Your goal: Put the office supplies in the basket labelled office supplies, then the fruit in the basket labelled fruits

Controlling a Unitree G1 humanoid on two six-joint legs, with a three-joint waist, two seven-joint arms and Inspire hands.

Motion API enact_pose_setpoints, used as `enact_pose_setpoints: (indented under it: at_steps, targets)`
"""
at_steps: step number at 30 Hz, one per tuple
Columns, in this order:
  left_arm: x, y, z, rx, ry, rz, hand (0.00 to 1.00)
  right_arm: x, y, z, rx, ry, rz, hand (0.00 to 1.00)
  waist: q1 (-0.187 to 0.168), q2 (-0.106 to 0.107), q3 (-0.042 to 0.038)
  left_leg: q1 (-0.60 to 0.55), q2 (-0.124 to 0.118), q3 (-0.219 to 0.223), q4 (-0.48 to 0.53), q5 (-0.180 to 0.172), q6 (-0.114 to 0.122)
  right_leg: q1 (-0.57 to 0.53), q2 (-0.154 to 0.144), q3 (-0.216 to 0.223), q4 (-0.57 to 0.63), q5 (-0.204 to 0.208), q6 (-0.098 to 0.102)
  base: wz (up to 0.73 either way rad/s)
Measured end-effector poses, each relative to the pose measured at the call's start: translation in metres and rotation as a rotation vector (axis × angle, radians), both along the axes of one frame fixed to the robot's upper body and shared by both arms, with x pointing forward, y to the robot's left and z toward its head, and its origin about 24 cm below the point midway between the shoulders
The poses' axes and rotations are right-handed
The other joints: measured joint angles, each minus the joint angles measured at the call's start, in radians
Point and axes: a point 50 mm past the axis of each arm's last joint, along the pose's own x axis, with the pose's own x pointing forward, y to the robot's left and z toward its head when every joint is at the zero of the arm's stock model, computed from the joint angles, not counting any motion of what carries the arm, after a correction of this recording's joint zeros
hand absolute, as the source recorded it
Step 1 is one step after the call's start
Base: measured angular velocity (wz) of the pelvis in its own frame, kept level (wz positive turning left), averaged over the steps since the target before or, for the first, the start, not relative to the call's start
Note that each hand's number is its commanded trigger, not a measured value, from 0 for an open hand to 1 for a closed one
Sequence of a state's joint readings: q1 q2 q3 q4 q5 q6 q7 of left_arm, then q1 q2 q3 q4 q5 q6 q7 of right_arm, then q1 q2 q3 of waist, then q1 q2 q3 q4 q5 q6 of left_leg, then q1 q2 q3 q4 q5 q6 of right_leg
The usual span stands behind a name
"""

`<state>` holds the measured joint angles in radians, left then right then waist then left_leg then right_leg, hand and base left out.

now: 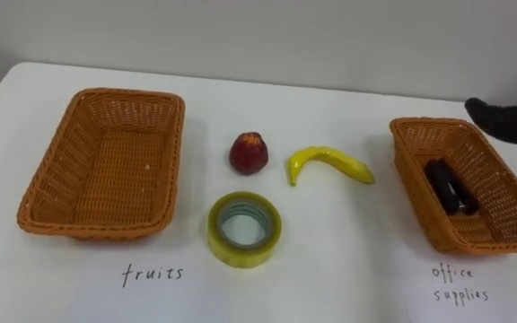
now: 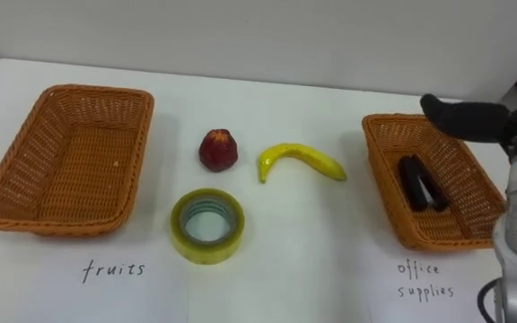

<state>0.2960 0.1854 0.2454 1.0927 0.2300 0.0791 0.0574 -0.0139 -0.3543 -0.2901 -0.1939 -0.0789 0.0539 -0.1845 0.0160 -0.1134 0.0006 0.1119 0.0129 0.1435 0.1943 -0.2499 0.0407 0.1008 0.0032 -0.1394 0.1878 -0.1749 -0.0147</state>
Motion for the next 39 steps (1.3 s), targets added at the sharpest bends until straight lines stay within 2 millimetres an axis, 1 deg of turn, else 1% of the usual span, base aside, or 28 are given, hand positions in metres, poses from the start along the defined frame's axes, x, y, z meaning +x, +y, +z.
enact_pose_setpoints:
  at_steps: [2, 6, 9, 11, 13, 15, 19, 20, 21, 22, 23, 24, 26, 27, 29, 33, 34, 36, 39]
  targets:
    - [0.001, -0.001, 0.000, -0.005, 0.000, -0.017, 0.00, 0.001, 0.001, 0.002, 0.011, -0.010, 0.013, 0.00, 0.013, 0.007, 0.0009, -0.001, 0.000, 0.005, -0.001, 0.000, 0.000, -0.002, 0.000, 0.000, -0.001, 0.000, 0.000, -0.05]
    - [0.001, -0.003, -0.001, -0.010, 0.003, -0.021, 0.00, 0.003, 0.004, 0.003, 0.024, -0.006, 0.047, 0.00, 0.020, 0.019, 0.0016, -0.006, -0.002, -0.005, 0.000, 0.000, 0.000, -0.003, -0.001, -0.005, -0.001, 0.000, 0.000, 0.06]
    - [0.000, -0.006, -0.002, -0.013, 0.007, -0.021, 0.00, 0.009, 0.016, 0.002, 0.022, 0.003, 0.102, 0.00, 0.025, 0.039, 0.0000, -0.014, -0.001, -0.010, 0.004, 0.000, 0.000, -0.007, -0.002, -0.013, -0.001, 0.000, 0.000, 0.06]
    - [0.001, -0.007, -0.002, -0.012, 0.009, -0.033, 0.00, 0.010, 0.026, 0.001, 0.017, 0.009, 0.143, 0.00, 0.029, 0.043, -0.0027, -0.016, -0.001, -0.013, 0.004, 0.000, 0.000, -0.007, -0.003, -0.018, 0.000, 0.000, 0.000, 0.03]
    - [0.002, -0.008, -0.002, -0.010, 0.010, -0.041, 0.00, 0.012, 0.033, -0.002, 0.017, 0.024, 0.177, 0.00, 0.039, 0.050, -0.0033, -0.016, -0.001, -0.014, 0.005, 0.000, 0.000, -0.006, -0.005, -0.024, 0.000, 0.000, 0.000, 0.04]
    - [0.002, -0.007, -0.002, -0.005, 0.011, -0.041, 0.00, 0.014, 0.037, -0.005, 0.018, 0.042, 0.198, 0.00, 0.047, 0.050, -0.0030, -0.016, -0.001, -0.018, 0.007, 0.000, 0.000, -0.004, -0.010, -0.030, 0.001, 0.000, 0.000, 0.09]
    - [-0.001, -0.010, -0.003, -0.011, 0.039, -0.052, 0.00, 0.015, 0.045, -0.008, 0.017, 0.066, 0.242, 0.00, 0.062, 0.042, -0.0021, -0.019, -0.005, -0.040, 0.013, 0.001, 0.001, 0.004, -0.014, -0.056, 0.002, -0.001, 0.001, 0.16]
    - [-0.001, -0.010, -0.003, -0.014, 0.040, -0.060, 0.00, 0.016, 0.049, -0.010, 0.016, 0.077, 0.261, 0.00, 0.068, 0.042, 0.0004, -0.023, -0.005, -0.043, 0.018, 0.001, 0.001, 0.004, -0.015, -0.059, 0.001, -0.001, 0.001, 0.11]
    - [0.000, -0.011, -0.003, -0.016, 0.040, -0.066, 0.00, 0.016, 0.051, -0.011, 0.015, 0.083, 0.272, 0.00, 0.070, 0.041, 0.0002, -0.028, -0.005, -0.046, 0.023, 0.000, 0.001, 0.003, -0.016, -0.061, 0.001, -0.001, 0.001, 0.15]
    - [0.002, -0.012, -0.004, -0.023, 0.040, -0.080, 0.00, 0.017, 0.054, -0.014, 0.011, 0.100, 0.295, 0.00, 0.072, 0.038, 0.0014, -0.034, -0.008, -0.055, 0.028, 0.000, 0.002, 0.003, -0.017, -0.066, 0.001, -0.001, 0.001, 0.18]
    - [0.003, -0.014, -0.005, -0.033, 0.042, -0.097, 0.00, 0.018, 0.058, -0.018, 0.010, 0.124, 0.318, 0.00, 0.072, 0.037, 0.0009, -0.037, -0.010, -0.063, 0.029, 0.000, 0.002, 0.004, -0.018, -0.072, 0.001, -0.001, 0.001, 0.19]
    - [0.005, -0.015, -0.005, -0.040, 0.041, -0.105, 0.00, 0.019, 0.060, -0.021, 0.010, 0.137, 0.334, 0.00, 0.072, 0.036, 0.0010, -0.038, -0.011, -0.065, 0.030, 0.001, 0.003, 0.004, -0.018, -0.078, 0.001, -0.001, 0.001, 0.17]
    - [0.006, -0.017, -0.006, -0.055, 0.046, -0.117, 0.00, 0.020, 0.072, -0.029, 0.005, 0.188, 0.400, 0.00, 0.078, 0.035, 0.0014, -0.041, -0.012, -0.070, 0.031, 0.003, 0.005, 0.005, -0.021, -0.085, 0.000, -0.001, 0.001, 0.10]
    - [0.006, -0.017, -0.005, -0.054, 0.047, -0.116, 0.00, 0.020, 0.075, -0.031, 0.003, 0.203, 0.419, 0.00, 0.081, 0.035, 0.0015, -0.041, -0.012, -0.070, 0.031, 0.003, 0.005, 0.005, -0.021, -0.085, 0.000, -0.001, 0.001, 0.00]
    - [0.009, -0.016, -0.005, -0.053, 0.047, -0.116, 0.00, 0.020, 0.086, -0.041, 0.003, 0.264, 0.479, 0.00, 0.099, 0.034, 0.0026, -0.041, -0.012, -0.069, 0.031, 0.004, 0.005, 0.005, -0.021, -0.085, 0.000, -0.001, 0.001, 0.00]
    - [0.011, -0.017, -0.006, -0.063, 0.049, -0.119, 0.00, 0.021, 0.091, -0.056, -0.007, 0.347, 0.504, 0.00, 0.119, 0.035, 0.0039, -0.041, -0.012, -0.071, 0.031, 0.004, 0.005, 0.006, -0.021, -0.086, 0.000, -0.001, 0.001, 0.01]
    - [0.012, -0.017, -0.006, -0.063, 0.054, -0.120, 0.00, 0.021, 0.092, -0.058, -0.018, 0.362, 0.507, 0.00, 0.124, 0.036, 0.0060, -0.041, -0.012, -0.071, 0.031, 0.004, 0.005, 0.006, -0.021, -0.087, 0.000, -0.001, 0.001, 0.00]
    - [0.012, -0.018, -0.006, -0.065, 0.059, -0.126, 0.00, 0.021, 0.093, -0.061, -0.018, 0.373, 0.510, 0.00, 0.127, 0.035, 0.0077, -0.042, -0.012, -0.074, 0.031, 0.004, 0.005, 0.005, -0.021, -0.089, 0.000, -0.001, 0.001, 0.04]
    - [0.012, -0.019, -0.007, -0.071, 0.064, -0.129, 0.00, 0.021, 0.092, -0.070, -0.005, 0.417, 0.521, 0.00, 0.127, 0.032, 0.0092, -0.042, -0.012, -0.076, 0.030, 0.004, 0.005, 0.006, -0.021, -0.088, 0.000, -0.001, 0.001, 0.01]
